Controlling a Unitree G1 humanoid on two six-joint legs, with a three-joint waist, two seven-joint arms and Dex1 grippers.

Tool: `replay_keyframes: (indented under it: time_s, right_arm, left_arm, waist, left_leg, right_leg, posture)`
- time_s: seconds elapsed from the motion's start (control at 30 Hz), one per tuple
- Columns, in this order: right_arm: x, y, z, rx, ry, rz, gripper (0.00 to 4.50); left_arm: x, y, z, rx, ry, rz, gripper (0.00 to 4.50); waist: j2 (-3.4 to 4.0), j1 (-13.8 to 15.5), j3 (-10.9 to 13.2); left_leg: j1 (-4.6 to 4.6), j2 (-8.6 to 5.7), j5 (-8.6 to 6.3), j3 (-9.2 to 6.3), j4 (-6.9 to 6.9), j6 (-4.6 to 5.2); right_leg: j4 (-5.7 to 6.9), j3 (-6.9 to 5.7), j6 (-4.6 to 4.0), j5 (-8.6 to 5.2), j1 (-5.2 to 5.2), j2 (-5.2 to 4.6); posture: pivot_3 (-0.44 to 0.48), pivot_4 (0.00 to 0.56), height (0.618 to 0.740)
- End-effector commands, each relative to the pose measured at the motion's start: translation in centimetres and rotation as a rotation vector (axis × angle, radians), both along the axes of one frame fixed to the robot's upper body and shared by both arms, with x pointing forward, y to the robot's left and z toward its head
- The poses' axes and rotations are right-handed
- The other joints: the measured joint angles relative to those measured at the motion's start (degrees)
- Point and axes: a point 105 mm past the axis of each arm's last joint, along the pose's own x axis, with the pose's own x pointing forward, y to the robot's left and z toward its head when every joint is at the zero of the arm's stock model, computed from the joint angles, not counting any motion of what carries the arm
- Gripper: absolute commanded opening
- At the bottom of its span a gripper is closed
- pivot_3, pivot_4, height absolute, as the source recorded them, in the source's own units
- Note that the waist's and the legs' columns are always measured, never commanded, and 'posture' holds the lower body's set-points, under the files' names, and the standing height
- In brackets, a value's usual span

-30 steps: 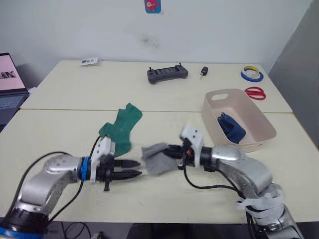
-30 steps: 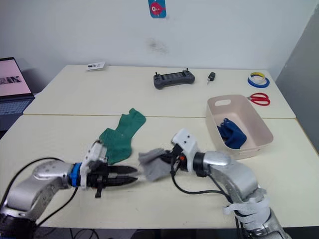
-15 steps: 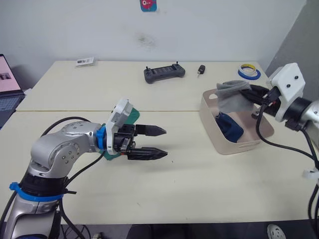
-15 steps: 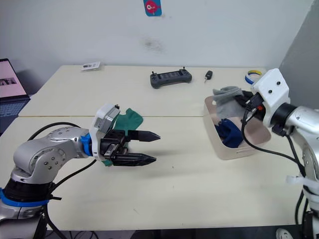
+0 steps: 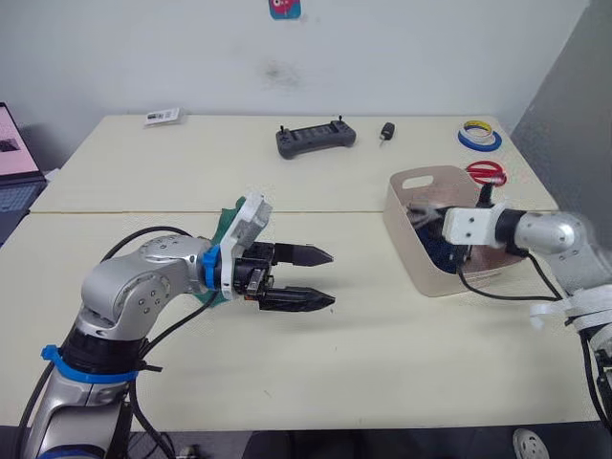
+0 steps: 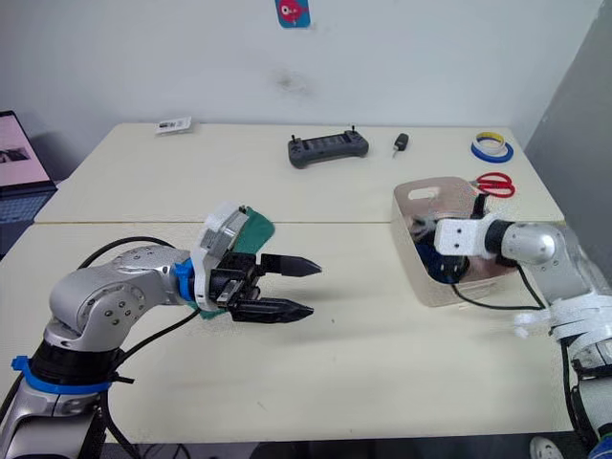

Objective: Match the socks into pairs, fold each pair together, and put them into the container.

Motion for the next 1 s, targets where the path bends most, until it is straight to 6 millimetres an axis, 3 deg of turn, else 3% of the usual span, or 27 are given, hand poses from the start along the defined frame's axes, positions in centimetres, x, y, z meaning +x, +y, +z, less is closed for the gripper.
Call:
replay_keyframes:
  time_s: [0.03, 0.17, 0.47, 0.57, 0.77, 0.9, 1.0]
  right_arm:
    - [-0.8, -0.2, 0.6, 0.006, 0.067, 0.01, 0.0]
    - [-1.1, -0.1, 1.0, 0.014, 0.12, 0.017, 1.17]
    - [-1.6, -0.9, 3.2, -0.01, 0.216, -0.008, 4.35]
    - [-1.5, -1.4, 4.2, -0.023, 0.191, -0.021, 4.44]
    - [-1.8, -2.4, 8.3, 0.033, 0.048, -0.069, 4.44]
    - [-3.3, -2.1, 12.4, 0.293, -0.085, -0.077, 4.44]
    - [-4.8, -1.1, 13.3, 0.456, -0.096, -0.044, 4.44]
  left_arm:
    - [-0.3, -0.3, 0.6, -0.008, -0.063, -0.008, 4.47]
    - [-0.1, -0.4, 0.6, -0.006, -0.073, -0.005, 4.5]
    - [0.3, -0.5, 0.5, -0.009, -0.096, -0.002, 4.5]
    - [0.5, -0.5, 0.6, -0.022, -0.109, 0.008, 4.5]
    - [1.2, -0.3, 1.5, -0.087, -0.165, 0.074, 4.5]
    - [3.2, 2.3, 2.3, -0.117, -0.309, 0.316, 4.5]
    - [3.6, 4.2, 2.0, -0.101, -0.33, 0.42, 4.5]
  waist:
    - [0.0, 0.1, 0.0]
    - [0.01, 0.2, 0.0]
    - [0.03, 0.5, 0.0]
    - [0.03, 0.5, 0.0]
    - [0.04, 0.7, 0.0]
    - [0.07, 0.6, 0.1]
    - [0.07, 0.5, 0.1]
  left_leg:
    - [0.01, 0.0, 0.0, -0.02, 0.01, 0.0]
    - [0.08, 0.0, 0.0, -0.07, 0.04, 0.01]
    - [0.07, 0.0, -0.01, -0.07, 0.05, 0.02]
    - [0.07, 0.0, -0.02, -0.08, 0.05, 0.03]
    - [0.06, 0.0, -0.02, -0.08, 0.07, 0.03]
    - [0.03, 0.01, -0.02, -0.09, 0.04, 0.03]
    - [0.07, 0.06, -0.01, -0.1, 0.02, 0.02]
  right_leg:
    - [0.0, -0.01, 0.0, 0.0, 0.02, 0.0]
    - [0.03, -0.07, 0.0, 0.0, 0.11, 0.0]
    - [0.01, -0.08, 0.0, 0.0, 0.1, 0.0]
    - [0.02, -0.09, 0.0, 0.0, 0.1, 0.0]
    - [0.01, -0.09, 0.0, 0.0, 0.1, -0.02]
    - [-0.01, -0.08, 0.0, 0.0, 0.08, -0.04]
    - [0.02, -0.09, -0.01, 0.01, 0.11, -0.02]
  posture:
    - [0.0, 0.15, 0.74]
    - [0.0, 0.15, 0.74]
    - [0.0, 0.15, 0.74]
    - [0.0, 0.15, 0.74]
    - [0.0, 0.15, 0.74]
    - [0.0, 0.15, 0.74]
    - [0.0, 0.15, 0.74]
